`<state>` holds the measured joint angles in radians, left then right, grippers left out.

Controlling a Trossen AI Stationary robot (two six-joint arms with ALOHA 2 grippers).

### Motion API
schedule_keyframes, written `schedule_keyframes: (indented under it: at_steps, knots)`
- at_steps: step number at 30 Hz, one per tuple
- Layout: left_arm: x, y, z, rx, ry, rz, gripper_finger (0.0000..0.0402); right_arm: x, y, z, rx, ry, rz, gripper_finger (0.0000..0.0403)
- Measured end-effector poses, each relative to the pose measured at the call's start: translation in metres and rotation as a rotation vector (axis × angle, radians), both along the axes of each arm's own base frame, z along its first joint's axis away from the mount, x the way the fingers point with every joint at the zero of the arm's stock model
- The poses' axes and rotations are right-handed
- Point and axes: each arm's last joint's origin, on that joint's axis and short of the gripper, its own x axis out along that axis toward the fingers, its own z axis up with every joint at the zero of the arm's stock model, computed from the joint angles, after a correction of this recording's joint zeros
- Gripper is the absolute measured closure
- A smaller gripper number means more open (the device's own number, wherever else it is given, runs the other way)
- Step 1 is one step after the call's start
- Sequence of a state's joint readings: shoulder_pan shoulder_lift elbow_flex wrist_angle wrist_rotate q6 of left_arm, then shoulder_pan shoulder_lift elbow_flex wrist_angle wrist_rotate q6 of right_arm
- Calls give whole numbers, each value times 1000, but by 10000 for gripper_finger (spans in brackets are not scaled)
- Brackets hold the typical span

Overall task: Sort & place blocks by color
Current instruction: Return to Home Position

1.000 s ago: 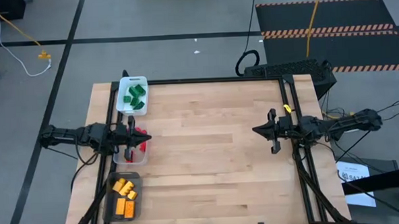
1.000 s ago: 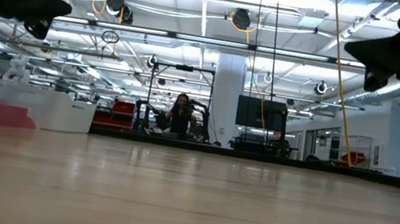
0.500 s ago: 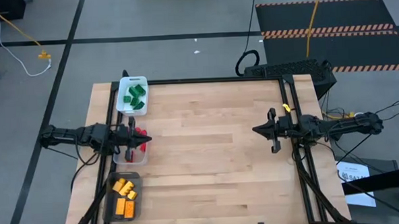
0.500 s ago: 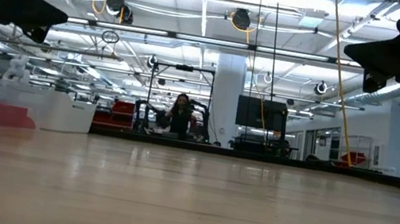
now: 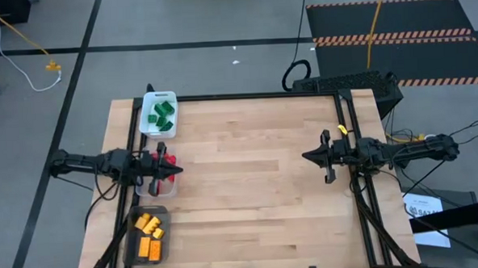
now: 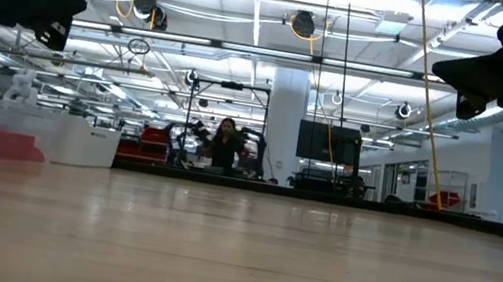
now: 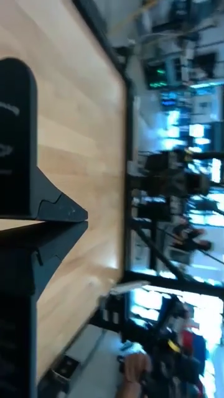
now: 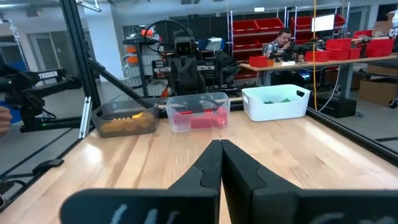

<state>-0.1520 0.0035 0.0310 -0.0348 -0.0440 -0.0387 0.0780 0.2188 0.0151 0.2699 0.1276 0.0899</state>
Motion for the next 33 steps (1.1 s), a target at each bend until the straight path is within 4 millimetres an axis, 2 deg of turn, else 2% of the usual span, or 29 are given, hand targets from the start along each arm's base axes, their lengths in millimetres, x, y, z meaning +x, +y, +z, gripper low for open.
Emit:
schedule_keyframes:
  at_steps: [8,14,23,27,33]
  knots:
    - [1,-2,-2,63,-42,-70,399,0,0,-1,-5,7,1,403]
    - [1,2,7,81,-133,-21,398,0,0,-1,-5,10,-1,403]
    - [2,12,0,34,-62,38,399,0,0,-1,-30,9,-2,403]
    - [2,13,0,12,-58,49,386,0,0,-1,-31,9,-2,403]
    - [2,13,2,62,-80,51,375,0,0,-1,-31,8,-2,403]
